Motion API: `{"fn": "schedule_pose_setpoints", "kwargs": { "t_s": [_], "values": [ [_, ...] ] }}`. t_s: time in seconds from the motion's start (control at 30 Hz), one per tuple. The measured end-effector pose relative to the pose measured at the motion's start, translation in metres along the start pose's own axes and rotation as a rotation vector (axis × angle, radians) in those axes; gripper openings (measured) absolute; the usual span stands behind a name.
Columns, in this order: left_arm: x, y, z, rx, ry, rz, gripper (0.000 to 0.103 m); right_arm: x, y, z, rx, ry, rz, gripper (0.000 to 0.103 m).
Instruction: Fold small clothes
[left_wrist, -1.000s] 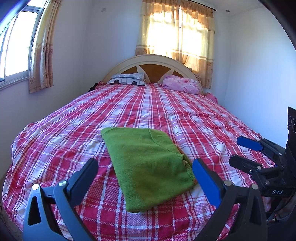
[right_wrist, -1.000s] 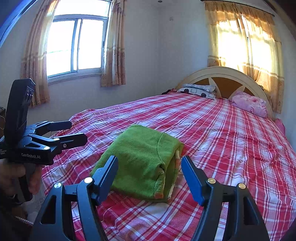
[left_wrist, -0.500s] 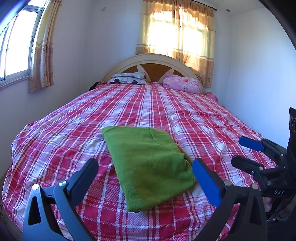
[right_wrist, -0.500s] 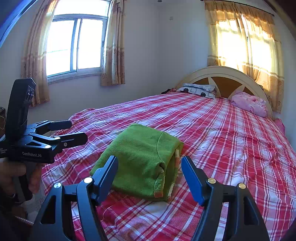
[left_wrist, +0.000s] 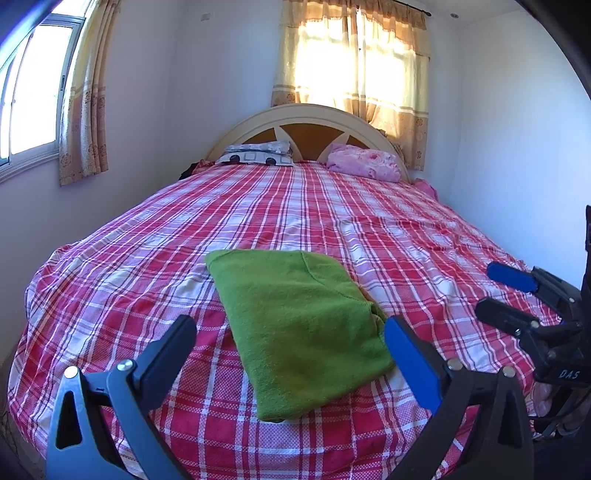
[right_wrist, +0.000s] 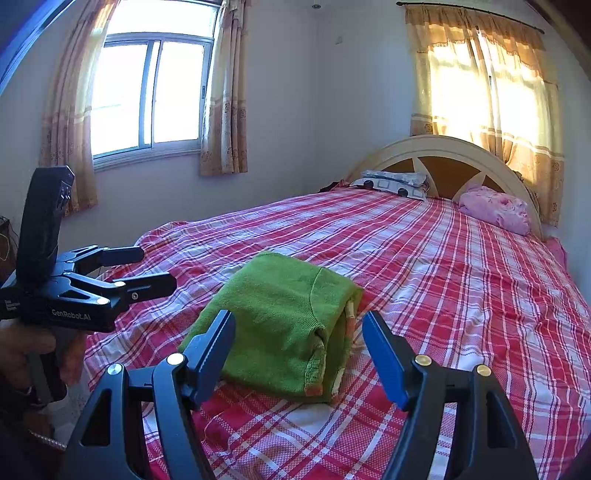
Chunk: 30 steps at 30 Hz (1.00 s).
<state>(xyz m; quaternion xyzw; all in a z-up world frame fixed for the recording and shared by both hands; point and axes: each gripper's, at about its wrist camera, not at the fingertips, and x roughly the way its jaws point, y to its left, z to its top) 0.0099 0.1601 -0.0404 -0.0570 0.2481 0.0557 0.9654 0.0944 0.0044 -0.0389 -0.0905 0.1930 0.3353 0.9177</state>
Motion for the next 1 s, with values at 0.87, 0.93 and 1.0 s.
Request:
{"fn": "schedule_pose_setpoints", "kwargs": {
  "t_s": [0.87, 0.93, 1.0],
  "values": [
    [-0.009, 0.006, 0.005, -0.006, -0.077, 0.089, 0.103, -0.016, 0.003, 0.001, -0.03, -0.095, -0.043, 0.076],
    [-0.008, 0.005, 0.004, 0.0, -0.082, 0.085, 0.103, -0.015, 0.004, 0.001, -0.034, -0.091, -0.04, 0.077],
    [-0.008, 0.003, 0.004, 0.011, -0.084, 0.08, 0.103, -0.015, 0.004, 0.0, -0.033, -0.089, -0.038, 0.078]
  ]
}}
